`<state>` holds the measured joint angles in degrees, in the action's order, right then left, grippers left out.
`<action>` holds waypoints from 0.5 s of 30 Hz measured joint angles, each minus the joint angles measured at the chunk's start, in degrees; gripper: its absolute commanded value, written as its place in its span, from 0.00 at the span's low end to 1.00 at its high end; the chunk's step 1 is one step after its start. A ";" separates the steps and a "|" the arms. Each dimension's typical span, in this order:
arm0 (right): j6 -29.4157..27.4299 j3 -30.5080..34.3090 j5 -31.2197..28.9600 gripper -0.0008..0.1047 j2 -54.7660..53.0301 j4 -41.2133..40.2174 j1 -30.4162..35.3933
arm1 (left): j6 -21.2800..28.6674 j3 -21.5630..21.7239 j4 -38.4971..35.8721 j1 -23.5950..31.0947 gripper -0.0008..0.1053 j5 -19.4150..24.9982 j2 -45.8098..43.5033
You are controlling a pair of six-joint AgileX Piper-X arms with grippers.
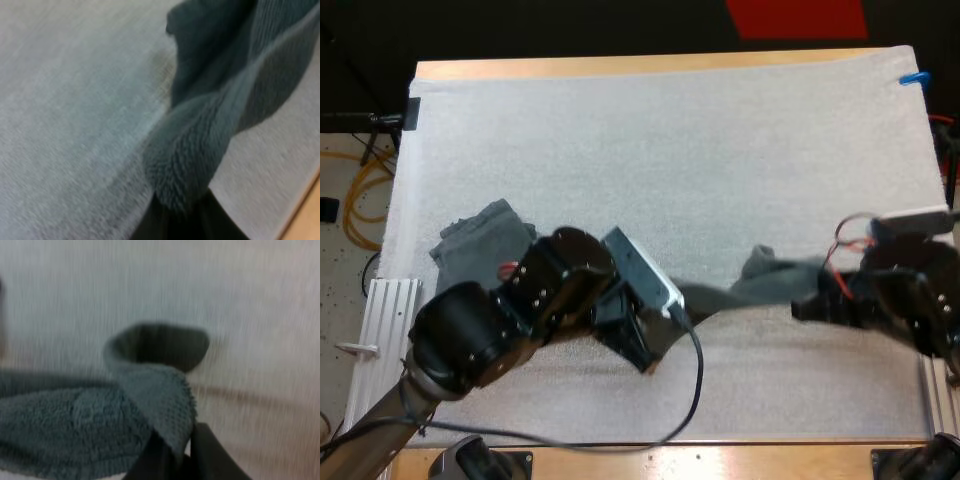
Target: Pick towel from pile fold and stack
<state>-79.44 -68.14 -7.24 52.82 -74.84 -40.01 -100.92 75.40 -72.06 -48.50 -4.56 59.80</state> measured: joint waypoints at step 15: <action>26.74 4.93 -2.30 0.01 -1.80 -9.04 -16.77 | -5.35 -8.02 0.48 -7.45 0.01 10.82 -0.98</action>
<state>-52.70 -63.21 -9.54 51.01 -83.87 -56.78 -106.27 67.39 -71.58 -55.95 6.26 58.81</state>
